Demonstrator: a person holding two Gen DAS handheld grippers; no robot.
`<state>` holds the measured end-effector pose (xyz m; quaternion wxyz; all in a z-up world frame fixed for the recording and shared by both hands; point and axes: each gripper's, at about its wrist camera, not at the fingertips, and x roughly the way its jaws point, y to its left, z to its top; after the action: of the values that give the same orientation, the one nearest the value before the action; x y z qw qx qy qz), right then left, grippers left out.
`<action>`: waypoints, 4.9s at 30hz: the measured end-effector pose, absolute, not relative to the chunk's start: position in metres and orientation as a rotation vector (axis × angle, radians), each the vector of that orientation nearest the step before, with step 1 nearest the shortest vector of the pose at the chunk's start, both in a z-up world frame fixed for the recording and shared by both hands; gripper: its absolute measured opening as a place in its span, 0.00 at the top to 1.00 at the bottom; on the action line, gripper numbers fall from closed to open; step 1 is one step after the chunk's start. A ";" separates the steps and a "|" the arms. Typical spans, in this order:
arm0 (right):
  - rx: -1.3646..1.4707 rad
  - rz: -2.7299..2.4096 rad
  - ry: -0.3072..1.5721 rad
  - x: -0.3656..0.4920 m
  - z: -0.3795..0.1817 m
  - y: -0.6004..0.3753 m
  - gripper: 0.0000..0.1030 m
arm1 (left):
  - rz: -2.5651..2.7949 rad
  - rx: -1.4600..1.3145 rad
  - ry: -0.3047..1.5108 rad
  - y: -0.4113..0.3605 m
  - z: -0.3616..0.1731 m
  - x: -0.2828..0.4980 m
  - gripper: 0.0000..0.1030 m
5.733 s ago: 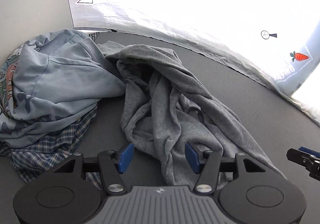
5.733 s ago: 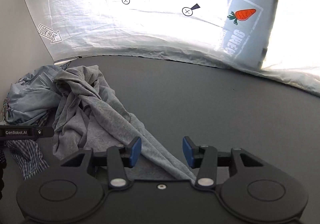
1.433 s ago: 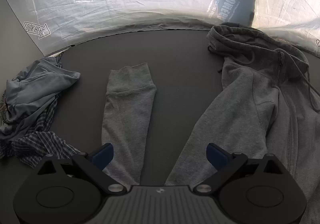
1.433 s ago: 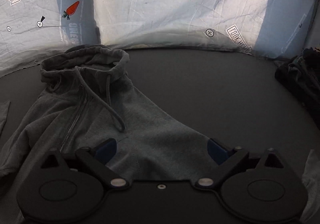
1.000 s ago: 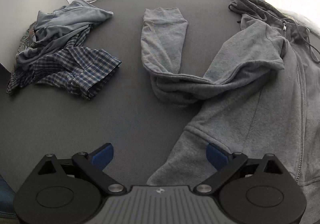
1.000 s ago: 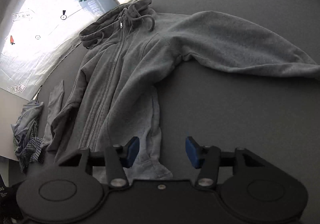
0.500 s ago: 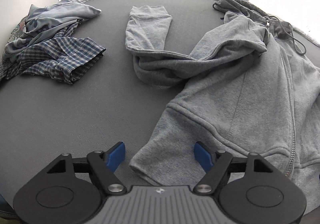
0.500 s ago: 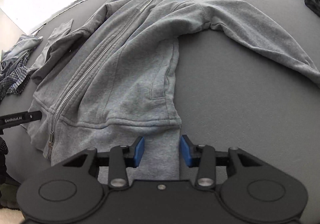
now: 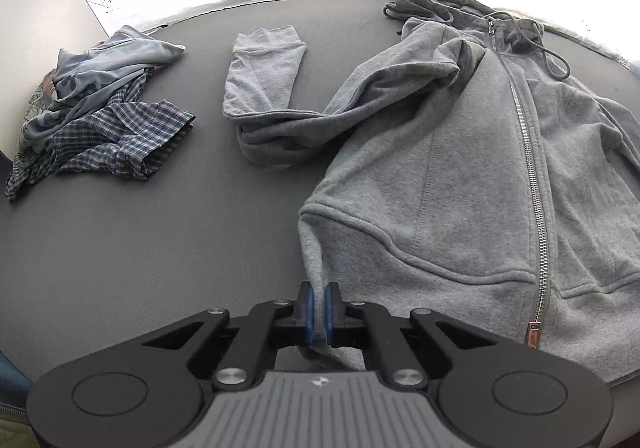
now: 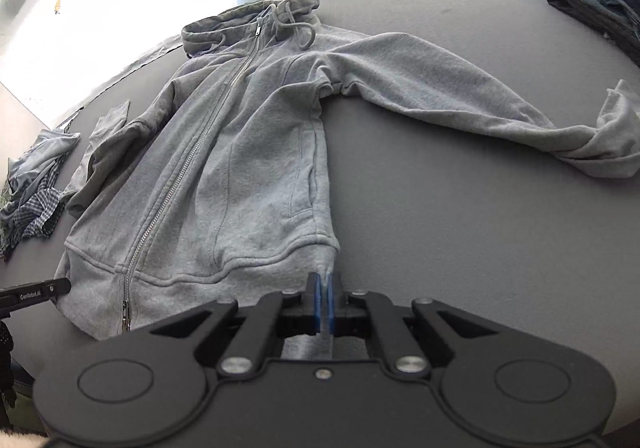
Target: Fold clothes
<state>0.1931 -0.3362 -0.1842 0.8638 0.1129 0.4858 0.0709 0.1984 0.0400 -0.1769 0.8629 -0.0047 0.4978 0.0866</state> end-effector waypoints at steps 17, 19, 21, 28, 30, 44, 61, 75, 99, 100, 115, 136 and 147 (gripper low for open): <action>0.192 0.155 1.122 0.178 -0.189 -0.394 0.88 | 0.260 -0.094 1.155 -0.003 -0.180 0.162 0.65; 0.183 0.134 1.104 0.179 -0.187 -0.401 0.87 | 0.284 -0.116 1.123 -0.005 -0.174 0.162 0.53; 0.190 0.112 1.086 0.181 -0.186 -0.412 0.86 | 0.320 -0.095 1.093 -0.012 -0.168 0.163 0.43; 0.205 0.006 1.002 0.199 -0.182 -0.454 0.83 | 0.425 0.051 1.016 -0.043 -0.152 0.175 0.25; 0.208 -0.021 0.982 0.207 -0.181 -0.464 0.81 | 0.405 0.034 1.009 -0.048 -0.150 0.178 0.20; 0.209 -0.231 0.872 0.280 -0.173 -0.530 0.70 | 0.211 0.134 1.108 -0.099 -0.171 0.255 0.17; 0.242 -0.449 0.994 0.373 -0.229 -0.614 0.58 | 0.180 0.154 1.266 -0.119 -0.205 0.356 0.06; 0.192 -0.375 0.911 0.377 -0.219 -0.610 0.98 | 0.201 -0.009 1.368 -0.096 -0.211 0.369 0.00; 0.168 -0.287 0.493 0.346 -0.113 -0.594 0.95 | 0.162 -0.086 1.309 -0.094 -0.210 0.357 0.00; 0.220 -0.268 0.399 0.334 -0.095 -0.599 0.95 | 0.162 -0.086 1.310 -0.096 -0.210 0.349 0.00; 0.311 -0.654 0.749 0.251 -0.180 -0.660 0.94 | 0.157 -0.085 1.298 -0.088 -0.212 0.340 0.00; 0.646 -0.890 0.578 0.185 -0.193 -0.665 0.94 | 0.149 -0.080 1.277 -0.087 -0.215 0.343 0.00; 0.551 -0.927 0.759 0.169 -0.215 -0.664 0.85 | 0.135 -0.073 1.283 -0.080 -0.222 0.351 0.00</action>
<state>0.1686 -0.6639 -0.2145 0.7903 0.2561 0.3527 -0.4306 0.3505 -0.0804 -0.2217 0.7985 -0.0339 0.5978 0.0628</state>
